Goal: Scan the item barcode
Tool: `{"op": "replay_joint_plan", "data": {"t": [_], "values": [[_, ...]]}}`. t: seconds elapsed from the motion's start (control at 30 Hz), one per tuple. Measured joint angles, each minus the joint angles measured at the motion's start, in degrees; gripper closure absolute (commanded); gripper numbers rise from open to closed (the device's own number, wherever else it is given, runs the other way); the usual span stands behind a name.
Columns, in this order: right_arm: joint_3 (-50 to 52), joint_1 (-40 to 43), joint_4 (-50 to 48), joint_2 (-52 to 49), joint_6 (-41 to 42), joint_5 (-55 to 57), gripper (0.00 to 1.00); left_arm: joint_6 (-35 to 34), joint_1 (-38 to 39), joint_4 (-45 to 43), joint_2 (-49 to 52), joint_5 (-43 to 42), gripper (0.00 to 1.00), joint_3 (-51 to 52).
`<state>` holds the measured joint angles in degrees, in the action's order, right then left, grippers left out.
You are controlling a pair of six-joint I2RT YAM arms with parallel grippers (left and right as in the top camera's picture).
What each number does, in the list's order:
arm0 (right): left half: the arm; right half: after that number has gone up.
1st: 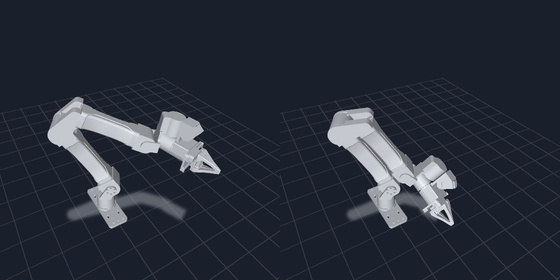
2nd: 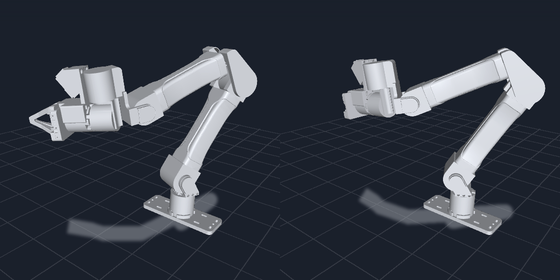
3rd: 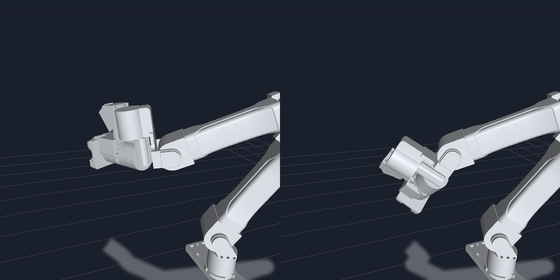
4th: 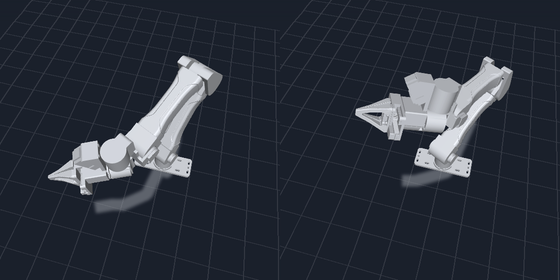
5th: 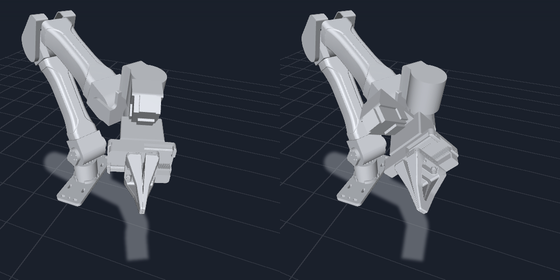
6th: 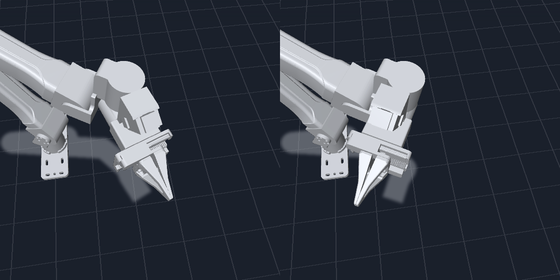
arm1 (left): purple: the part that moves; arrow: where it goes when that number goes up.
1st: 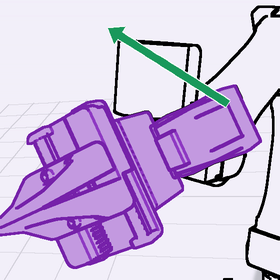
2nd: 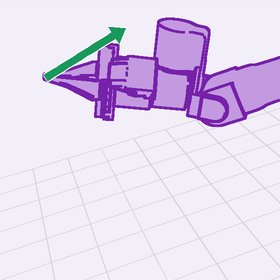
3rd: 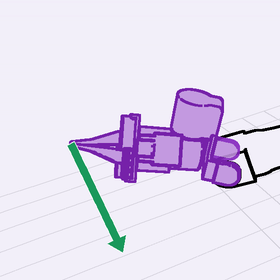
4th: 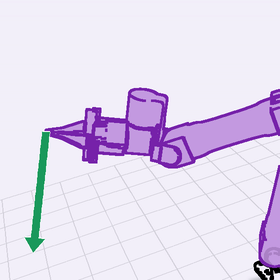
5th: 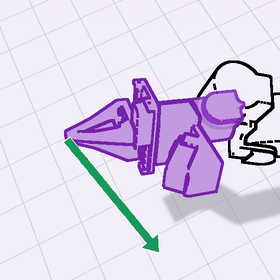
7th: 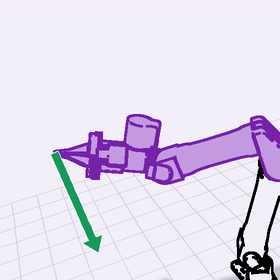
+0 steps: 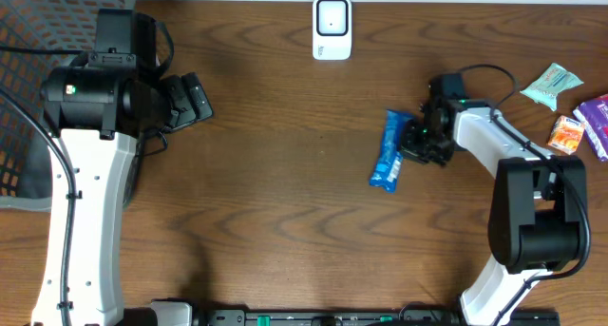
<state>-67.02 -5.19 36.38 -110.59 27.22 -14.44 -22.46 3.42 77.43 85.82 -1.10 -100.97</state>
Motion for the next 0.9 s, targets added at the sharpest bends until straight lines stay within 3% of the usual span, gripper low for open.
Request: {"op": "replay_joint_plan", "data": {"t": [0.4, 0.7, 0.9], "values": [[0.9, -3.8, -15.1, 0.0, 3.9, -3.6, 0.94, 0.0, 0.0, 0.0, 0.0, 0.0, 0.02, 0.0], [0.8, -9.4, -13.9, 0.0, 7.1, -4.8, 0.95, 0.0, 0.0, 0.0, 0.0, 0.0, 0.02, 0.0], [-3.7, -8.1, -1.9, 0.0, 6.0, -5.1, 0.99, 0.0, 0.0, 0.0, 0.0, 0.0, 0.02, 0.0]]}}
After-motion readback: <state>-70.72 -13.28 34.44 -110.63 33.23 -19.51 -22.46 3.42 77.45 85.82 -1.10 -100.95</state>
